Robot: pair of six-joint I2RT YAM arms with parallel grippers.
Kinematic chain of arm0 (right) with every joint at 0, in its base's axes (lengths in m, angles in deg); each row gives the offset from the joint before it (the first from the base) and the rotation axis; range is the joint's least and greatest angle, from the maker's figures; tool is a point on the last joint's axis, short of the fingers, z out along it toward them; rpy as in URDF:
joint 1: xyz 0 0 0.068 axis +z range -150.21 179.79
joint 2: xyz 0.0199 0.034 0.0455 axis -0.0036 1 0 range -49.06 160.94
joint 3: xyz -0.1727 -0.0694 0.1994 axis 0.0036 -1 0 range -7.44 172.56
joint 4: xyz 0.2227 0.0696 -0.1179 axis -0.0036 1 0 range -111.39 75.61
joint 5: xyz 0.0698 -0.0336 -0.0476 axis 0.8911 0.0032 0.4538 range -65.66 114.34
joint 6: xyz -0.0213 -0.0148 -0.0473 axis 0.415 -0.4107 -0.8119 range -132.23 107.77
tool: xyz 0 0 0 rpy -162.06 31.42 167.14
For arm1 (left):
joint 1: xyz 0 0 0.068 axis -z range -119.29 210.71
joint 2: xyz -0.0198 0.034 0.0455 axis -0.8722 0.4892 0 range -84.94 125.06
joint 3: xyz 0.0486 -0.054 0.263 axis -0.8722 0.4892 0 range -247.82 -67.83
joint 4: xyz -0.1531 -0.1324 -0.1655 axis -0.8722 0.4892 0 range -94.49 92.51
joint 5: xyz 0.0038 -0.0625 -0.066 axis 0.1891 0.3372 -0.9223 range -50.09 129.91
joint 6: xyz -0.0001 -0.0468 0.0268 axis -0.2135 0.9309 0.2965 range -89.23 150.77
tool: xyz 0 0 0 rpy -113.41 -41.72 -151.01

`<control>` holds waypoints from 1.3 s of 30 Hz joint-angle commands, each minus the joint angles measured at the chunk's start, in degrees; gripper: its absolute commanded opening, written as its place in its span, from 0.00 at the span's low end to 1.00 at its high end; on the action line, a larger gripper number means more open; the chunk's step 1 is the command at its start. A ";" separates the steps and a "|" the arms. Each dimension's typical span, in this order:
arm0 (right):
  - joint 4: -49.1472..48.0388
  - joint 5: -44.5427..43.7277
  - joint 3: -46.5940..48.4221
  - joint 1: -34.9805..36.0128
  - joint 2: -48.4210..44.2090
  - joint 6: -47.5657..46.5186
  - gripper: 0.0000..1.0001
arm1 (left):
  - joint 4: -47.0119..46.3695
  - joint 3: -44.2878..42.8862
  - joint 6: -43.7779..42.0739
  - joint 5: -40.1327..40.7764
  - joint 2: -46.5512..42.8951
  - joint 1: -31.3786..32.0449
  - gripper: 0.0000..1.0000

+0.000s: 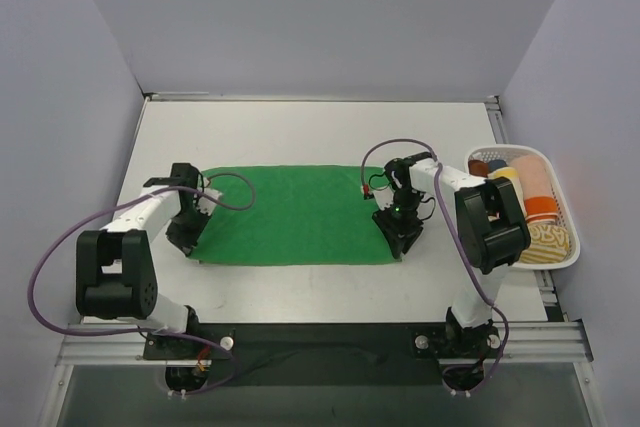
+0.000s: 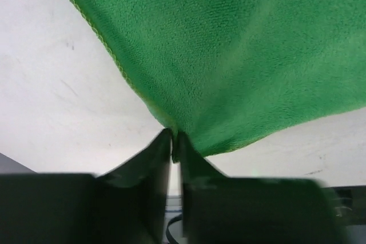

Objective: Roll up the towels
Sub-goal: Flatten the towel

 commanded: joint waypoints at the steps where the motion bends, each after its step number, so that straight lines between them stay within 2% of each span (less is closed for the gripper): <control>1: 4.30 -0.35 -0.13 0.67 -2.72 -0.35 0.33 | 2.78 -0.65 -2.49 -0.34 0.09 -5.00 0.27; 2: 4.83 0.18 -0.04 0.58 -3.59 -0.52 0.34 | 3.91 -1.18 -2.40 -4.09 0.09 -7.19 0.47; 4: 5.09 0.10 0.14 0.40 -7.02 -0.79 0.34 | 5.15 -3.19 -3.10 -8.76 -0.96 -9.40 0.53; 5: 5.27 -0.17 0.05 0.49 -8.25 -1.22 0.34 | 6.20 -3.64 -3.54 -14.10 -1.75 -11.49 0.55; 9: 5.62 -0.78 -0.91 0.66 -13.44 -2.02 0.30 | 6.74 -4.79 -6.53 -19.49 -6.76 -13.53 0.52; 13: 4.40 -0.87 -1.53 1.02 -12.22 -1.58 0.28 | 6.65 -4.17 -7.50 -20.66 -6.60 -13.36 0.46; 18: 1.06 -1.05 -0.22 1.63 -6.96 -0.18 0.26 | 2.44 -4.87 -5.66 -17.94 -1.42 -13.36 0.43; 21: -0.26 -1.40 1.19 2.16 -3.10 0.44 0.25 | -0.81 -5.49 -3.73 -13.64 1.49 -13.27 0.42; 23: -0.18 -1.92 1.63 2.60 -1.59 0.62 0.24 | -1.70 -5.23 -3.37 -9.51 3.86 -13.54 0.34; 26: -0.18 -3.15 0.67 2.95 -0.79 -0.08 0.23 | -2.22 -3.39 -4.68 -6.51 4.57 -14.41 0.28; 28: -0.09 -3.33 -0.12 2.95 -0.70 -0.17 0.23 | -2.23 -2.68 -5.83 -5.36 4.14 -15.03 0.28; 29: 0.00 -3.25 -0.21 2.95 -0.79 -0.09 0.23 | -1.88 -2.85 -6.00 -7.71 3.87 -16.16 0.30; 30: 0.00 -3.07 -0.30 2.95 -1.31 0.18 0.23 | -1.35 -3.29 -6.88 -10.35 3.35 -16.69 0.38; 34: 0.79 -1.23 -0.21 2.95 -5.44 0.53 0.23 | 2.95 -5.84 -10.48 -21.69 -2.52 -18.11 0.51; 39: 2.19 -0.70 -0.13 2.95 -10.63 0.27 0.22 | 5.86 -5.41 -15.23 -27.07 -7.20 -17.93 0.49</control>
